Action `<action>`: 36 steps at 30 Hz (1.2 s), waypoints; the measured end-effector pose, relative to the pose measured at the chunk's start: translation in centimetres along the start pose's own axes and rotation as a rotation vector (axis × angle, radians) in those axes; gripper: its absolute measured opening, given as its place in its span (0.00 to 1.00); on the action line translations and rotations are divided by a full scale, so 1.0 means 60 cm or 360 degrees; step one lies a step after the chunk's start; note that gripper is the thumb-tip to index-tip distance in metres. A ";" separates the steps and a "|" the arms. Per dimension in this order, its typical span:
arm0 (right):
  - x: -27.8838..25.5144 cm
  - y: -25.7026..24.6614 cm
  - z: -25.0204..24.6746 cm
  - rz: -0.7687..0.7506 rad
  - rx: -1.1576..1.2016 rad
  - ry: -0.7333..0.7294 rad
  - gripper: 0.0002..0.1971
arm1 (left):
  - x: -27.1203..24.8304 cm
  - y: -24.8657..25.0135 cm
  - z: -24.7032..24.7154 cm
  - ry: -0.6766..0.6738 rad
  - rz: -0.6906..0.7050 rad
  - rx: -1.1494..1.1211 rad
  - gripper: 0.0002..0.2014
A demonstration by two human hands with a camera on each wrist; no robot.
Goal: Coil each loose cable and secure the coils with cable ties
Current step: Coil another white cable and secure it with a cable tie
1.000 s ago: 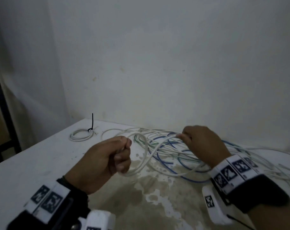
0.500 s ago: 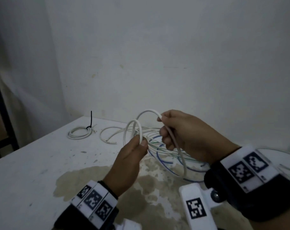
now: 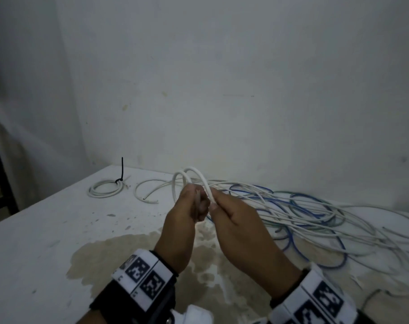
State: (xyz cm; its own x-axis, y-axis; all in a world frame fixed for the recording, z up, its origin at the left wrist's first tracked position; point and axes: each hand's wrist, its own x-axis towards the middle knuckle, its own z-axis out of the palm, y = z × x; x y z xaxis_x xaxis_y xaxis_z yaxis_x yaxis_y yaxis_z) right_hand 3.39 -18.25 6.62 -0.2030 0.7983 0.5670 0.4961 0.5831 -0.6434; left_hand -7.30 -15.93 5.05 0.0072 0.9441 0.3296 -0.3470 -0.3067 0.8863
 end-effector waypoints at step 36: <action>0.004 0.034 0.074 0.0431 0.0287 -0.0104 0.12 | -0.005 0.069 -0.112 0.0012 -0.0230 -0.0891 0.17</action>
State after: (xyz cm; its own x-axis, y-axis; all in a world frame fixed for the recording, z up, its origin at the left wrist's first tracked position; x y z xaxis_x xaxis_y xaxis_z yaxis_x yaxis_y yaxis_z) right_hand 0.62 -16.21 3.14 -0.1409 0.9326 0.3322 0.3831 0.3608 -0.8503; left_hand -15.02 -16.67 6.44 0.0853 0.9732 0.2136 -0.7864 -0.0658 0.6142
